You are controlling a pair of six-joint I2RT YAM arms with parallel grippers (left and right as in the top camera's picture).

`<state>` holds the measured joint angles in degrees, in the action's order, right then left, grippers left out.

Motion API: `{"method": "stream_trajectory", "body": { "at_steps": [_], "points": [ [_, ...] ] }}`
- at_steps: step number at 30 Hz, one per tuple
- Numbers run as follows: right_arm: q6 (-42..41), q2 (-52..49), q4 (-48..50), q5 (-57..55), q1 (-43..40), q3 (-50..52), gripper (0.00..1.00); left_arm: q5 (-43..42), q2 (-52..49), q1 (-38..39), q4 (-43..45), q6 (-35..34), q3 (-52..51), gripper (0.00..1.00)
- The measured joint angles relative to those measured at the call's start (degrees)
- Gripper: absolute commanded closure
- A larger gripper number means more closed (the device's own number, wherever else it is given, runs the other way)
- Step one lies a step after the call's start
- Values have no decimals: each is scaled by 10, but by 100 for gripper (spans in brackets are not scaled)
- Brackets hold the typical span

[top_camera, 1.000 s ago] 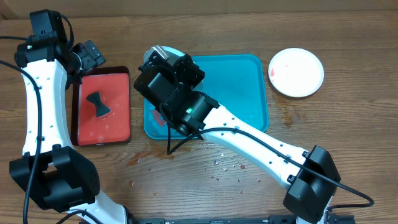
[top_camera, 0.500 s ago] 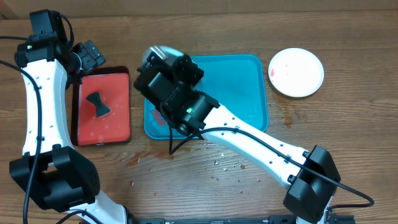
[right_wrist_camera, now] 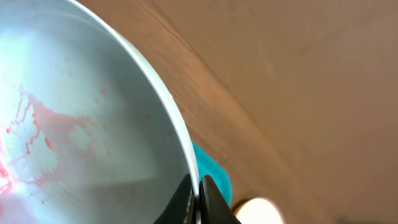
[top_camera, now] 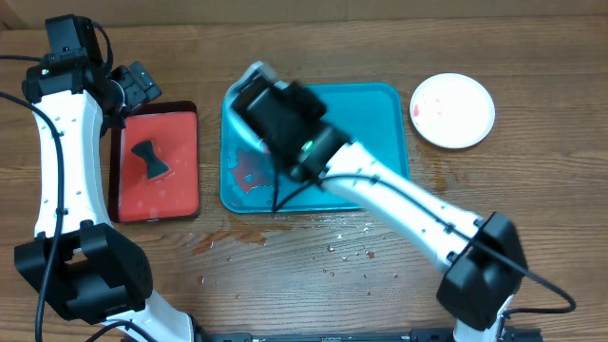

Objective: Clean dirty plates on tray and stack at the side
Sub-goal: 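Lift the light-blue plate with the right gripper and stack it on the plates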

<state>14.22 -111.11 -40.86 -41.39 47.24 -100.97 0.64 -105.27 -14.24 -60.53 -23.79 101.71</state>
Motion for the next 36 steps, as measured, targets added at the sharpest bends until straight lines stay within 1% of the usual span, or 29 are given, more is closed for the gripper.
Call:
{"method": "stream_trajectory", "body": {
  "at_steps": [4, 8, 12, 15, 19, 25, 27, 34, 35, 36],
  "points": [
    [-121, 0, -26, 54, -106, 0, 96, 0, 0, 0, 0, 0, 0, 0],
    [-224, 0, -50, 171, -256, 0, 96, 0, 0, 0, 0, 0, 0, 0],
    [-290, -9, -66, 315, -424, 0, 96, 0, 0, 0, 0, 0, 0, 0],
    [-313, -28, -81, 401, -517, 0, 96, 0, 0, 0, 0, 0, 0, 0],
    [-326, -66, -97, 468, -578, 0, 96, 0, 0, 0, 0, 0, 0, 0],
    [-336, -122, -121, 511, -612, 0, 96, 0, 0, 0, 0, 0, 0, 0],
    [-344, -127, -127, 508, -615, 1, 96, 0, 0, 0, 0, 0, 0, 0],
    [-382, -128, -153, 442, -615, 2, 96, 0, 0, 0, 0, 0, 0, 0],
    [-384, -128, -154, 436, -615, 2, 96, 0, 0, 0, 0, 0, 0, 0],
    [-386, -128, -154, 432, -615, 3, 92, 0, 0, 0, 0, 0, 0, 0]
  ]
}}
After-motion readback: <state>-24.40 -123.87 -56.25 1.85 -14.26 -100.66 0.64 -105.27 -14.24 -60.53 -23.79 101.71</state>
